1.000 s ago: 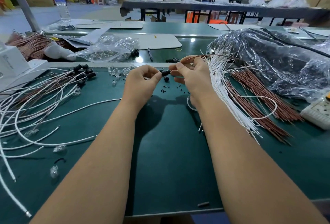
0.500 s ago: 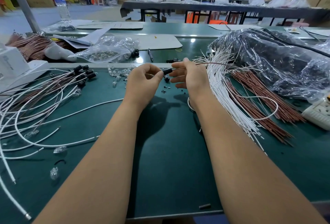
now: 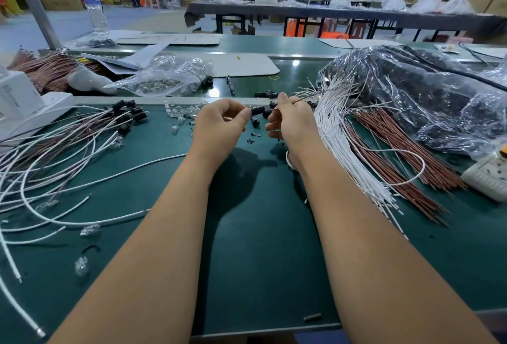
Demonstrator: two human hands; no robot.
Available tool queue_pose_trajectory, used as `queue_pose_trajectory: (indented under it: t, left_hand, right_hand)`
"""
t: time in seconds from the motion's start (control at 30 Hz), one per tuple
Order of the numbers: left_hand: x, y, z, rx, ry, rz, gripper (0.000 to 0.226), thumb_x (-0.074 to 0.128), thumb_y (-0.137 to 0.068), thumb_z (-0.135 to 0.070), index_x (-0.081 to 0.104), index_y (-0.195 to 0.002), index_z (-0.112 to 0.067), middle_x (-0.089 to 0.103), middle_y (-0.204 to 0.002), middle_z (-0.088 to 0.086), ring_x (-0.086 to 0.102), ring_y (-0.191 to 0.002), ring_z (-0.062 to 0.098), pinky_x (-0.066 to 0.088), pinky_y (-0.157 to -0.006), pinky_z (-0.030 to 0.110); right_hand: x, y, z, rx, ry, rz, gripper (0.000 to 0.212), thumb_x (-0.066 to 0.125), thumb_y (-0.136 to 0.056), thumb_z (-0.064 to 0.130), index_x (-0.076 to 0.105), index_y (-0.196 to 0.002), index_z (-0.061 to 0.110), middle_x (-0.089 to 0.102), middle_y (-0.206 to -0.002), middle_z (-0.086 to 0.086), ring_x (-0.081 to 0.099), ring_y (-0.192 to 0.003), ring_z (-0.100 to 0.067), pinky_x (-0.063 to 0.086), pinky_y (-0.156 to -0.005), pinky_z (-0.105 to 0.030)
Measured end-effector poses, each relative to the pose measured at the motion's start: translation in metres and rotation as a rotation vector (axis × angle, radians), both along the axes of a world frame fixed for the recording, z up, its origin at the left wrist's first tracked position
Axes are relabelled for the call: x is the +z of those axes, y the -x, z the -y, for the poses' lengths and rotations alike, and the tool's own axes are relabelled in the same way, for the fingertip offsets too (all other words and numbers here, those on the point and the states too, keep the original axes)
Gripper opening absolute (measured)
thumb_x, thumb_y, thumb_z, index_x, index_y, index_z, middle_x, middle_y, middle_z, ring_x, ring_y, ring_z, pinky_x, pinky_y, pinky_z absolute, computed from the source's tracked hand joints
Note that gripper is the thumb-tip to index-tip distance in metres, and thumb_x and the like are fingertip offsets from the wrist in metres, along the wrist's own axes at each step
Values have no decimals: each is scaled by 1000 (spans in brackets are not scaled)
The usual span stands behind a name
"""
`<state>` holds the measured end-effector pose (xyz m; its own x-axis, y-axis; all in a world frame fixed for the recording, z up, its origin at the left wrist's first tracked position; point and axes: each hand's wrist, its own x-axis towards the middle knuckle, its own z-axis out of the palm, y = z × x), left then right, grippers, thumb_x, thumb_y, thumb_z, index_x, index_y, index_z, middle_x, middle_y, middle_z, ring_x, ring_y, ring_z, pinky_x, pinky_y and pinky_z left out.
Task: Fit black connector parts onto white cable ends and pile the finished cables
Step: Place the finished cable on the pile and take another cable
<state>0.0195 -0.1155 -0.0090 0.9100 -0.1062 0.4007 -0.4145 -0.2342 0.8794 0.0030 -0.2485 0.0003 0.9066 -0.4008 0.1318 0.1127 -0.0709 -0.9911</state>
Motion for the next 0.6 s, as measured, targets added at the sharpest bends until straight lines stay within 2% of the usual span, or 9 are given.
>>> queue_pose_trajectory:
  t: [0.17,0.23,0.33,0.4,0.6]
  left_hand:
    - [1,2,5,9,-68,20,11,63,-91,-18,67,-88,-9,65,-71,3,61,-68,14,47,-64,19]
    - [1,2,5,9,-68,24,11,64,-91,-18,68,-87,-9,66,-72,2,60,-67,11,48,-66,20]
    - [3,3,3,-20,-46,33,5,68,-88,-12,71,-86,-9,68,-72,-3,58,-61,-1,49,-65,14]
    - [4,4,1,-42,-31,47,6,70,-85,-7,73,-90,-6,71,-78,1,63,-67,0,51,-69,14]
    - [5,4,-3,-72,-103,85,15,68,-84,-1,73,-97,-6,72,-83,1,63,-68,-3,50,-72,12]
  right_hand:
    - [1,2,-4,55,56,9,25,45,-102,30,48,-81,17,57,-68,-1,55,-53,-12,48,-52,-24]
    - [2,3,-5,77,15,8,21,48,-101,32,49,-86,17,57,-69,-1,54,-52,-11,46,-52,-23]
    - [3,5,-7,119,11,50,17,53,-99,22,57,-85,13,59,-65,1,53,-47,-8,47,-49,-20]
    - [2,6,-7,143,20,64,21,54,-98,17,58,-77,13,58,-60,1,51,-43,-6,46,-47,-18]
    - [1,7,-6,151,15,72,17,64,-92,17,60,-76,14,59,-61,0,53,-45,-8,47,-49,-20]
